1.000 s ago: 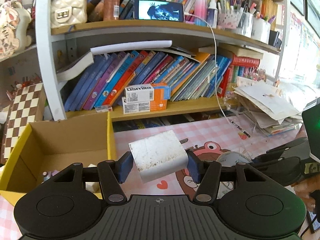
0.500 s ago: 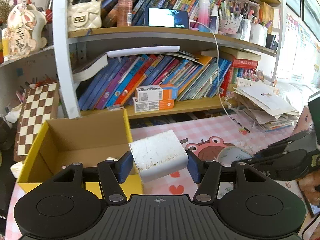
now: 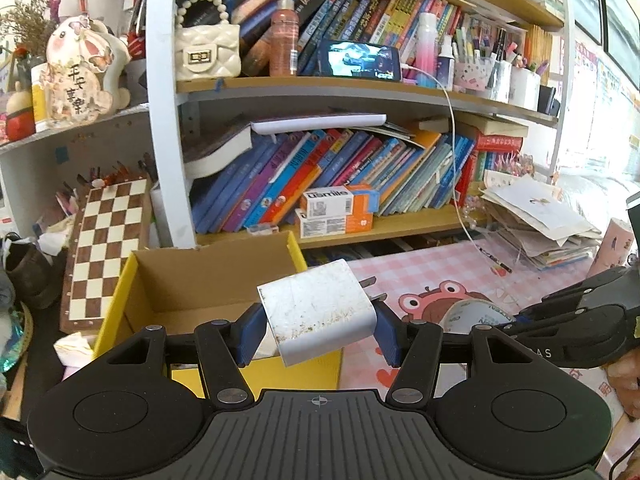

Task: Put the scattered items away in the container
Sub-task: 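Carry the charger with the left tool while the right tool carries the tape roll over the box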

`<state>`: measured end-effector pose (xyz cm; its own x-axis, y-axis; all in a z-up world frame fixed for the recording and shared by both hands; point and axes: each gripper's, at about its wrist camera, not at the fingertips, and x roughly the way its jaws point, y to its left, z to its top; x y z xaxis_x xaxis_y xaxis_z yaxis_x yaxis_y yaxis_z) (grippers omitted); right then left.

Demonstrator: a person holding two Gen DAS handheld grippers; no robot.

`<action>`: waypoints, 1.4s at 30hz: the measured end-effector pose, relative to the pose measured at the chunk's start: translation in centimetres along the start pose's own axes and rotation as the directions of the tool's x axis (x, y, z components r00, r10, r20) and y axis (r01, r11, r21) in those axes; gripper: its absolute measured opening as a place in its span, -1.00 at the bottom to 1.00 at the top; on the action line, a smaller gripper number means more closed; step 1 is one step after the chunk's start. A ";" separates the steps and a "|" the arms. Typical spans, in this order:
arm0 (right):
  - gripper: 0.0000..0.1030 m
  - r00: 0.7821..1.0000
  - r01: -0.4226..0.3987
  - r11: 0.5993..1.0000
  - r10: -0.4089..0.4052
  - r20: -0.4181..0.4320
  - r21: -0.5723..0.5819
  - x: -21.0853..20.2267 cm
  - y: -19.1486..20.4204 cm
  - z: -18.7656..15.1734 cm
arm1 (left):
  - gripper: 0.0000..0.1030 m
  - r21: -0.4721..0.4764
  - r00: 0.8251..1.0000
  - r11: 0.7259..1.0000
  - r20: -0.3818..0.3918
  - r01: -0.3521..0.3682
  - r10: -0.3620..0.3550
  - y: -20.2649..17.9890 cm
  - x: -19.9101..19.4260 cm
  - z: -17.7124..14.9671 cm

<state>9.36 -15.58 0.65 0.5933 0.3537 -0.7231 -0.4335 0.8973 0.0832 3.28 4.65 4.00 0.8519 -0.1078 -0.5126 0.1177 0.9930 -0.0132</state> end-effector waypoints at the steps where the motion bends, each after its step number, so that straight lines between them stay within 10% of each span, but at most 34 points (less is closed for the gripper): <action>1: -0.85 1.000 0.000 1.000 0.000 0.000 -0.001 0.0 0.3 0.0 | 0.10 0.001 1.000 1.000 0.000 0.001 -0.001 0.2 -0.1 0.0; 42: -0.85 0.999 0.006 0.987 0.002 0.048 -0.159 2.3 7.0 7.4 | 0.10 0.008 1.000 1.000 0.021 -0.019 0.019 9.9 3.3 2.6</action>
